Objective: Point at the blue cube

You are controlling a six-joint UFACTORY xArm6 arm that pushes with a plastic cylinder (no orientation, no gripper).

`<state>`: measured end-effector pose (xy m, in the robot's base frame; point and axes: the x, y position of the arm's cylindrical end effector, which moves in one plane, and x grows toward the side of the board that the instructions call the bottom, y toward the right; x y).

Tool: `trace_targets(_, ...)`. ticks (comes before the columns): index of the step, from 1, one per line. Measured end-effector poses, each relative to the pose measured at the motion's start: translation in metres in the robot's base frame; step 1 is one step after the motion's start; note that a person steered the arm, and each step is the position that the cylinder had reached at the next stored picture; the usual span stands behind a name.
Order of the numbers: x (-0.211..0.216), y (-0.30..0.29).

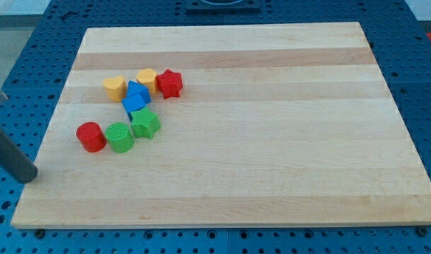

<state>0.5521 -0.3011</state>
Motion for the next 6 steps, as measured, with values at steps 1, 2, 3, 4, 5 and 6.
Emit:
trace_targets(1,0.0,0.001)
trace_targets(2,-0.029,0.0)
trace_targets(3,-0.072,0.0)
trace_targets(4,-0.093,0.003)
trace_targets(5,-0.105,0.023)
trace_targets(6,-0.116,0.055)
